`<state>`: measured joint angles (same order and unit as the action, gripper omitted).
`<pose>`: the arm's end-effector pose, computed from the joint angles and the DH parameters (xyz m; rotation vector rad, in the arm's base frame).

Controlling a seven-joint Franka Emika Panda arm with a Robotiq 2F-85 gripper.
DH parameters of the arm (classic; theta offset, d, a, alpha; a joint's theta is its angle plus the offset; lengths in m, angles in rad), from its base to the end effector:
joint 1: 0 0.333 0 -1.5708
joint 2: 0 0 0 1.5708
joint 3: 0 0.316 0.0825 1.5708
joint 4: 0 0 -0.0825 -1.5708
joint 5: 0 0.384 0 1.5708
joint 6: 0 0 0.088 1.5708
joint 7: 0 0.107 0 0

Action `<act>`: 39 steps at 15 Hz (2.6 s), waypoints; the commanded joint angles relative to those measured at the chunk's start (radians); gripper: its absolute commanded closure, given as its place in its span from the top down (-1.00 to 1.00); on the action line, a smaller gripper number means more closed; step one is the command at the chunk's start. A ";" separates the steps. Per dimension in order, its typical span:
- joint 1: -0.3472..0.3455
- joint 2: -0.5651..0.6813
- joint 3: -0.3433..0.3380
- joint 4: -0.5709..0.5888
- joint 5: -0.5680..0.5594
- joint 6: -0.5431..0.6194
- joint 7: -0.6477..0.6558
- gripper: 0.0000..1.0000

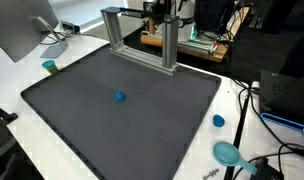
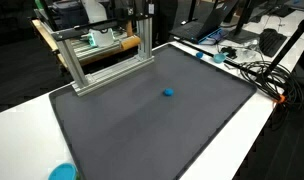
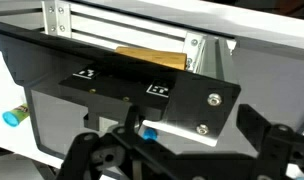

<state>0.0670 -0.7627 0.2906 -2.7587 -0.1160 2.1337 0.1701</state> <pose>0.3124 0.1056 0.4335 2.8512 0.2545 0.2521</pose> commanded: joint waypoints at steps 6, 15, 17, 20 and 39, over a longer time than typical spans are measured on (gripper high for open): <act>0.019 0.004 -0.018 0.002 -0.016 -0.004 0.013 1.00; -0.020 -0.038 -0.277 0.016 0.029 0.059 -0.161 1.00; -0.025 -0.029 -0.256 0.018 0.031 0.048 -0.144 1.00; -0.026 -0.025 -0.316 0.016 0.065 0.078 -0.197 1.00; -0.046 -0.010 -0.297 0.015 0.078 0.050 -0.158 1.00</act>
<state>0.0307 -0.7867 -0.0144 -2.7455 -0.0600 2.1563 -0.0044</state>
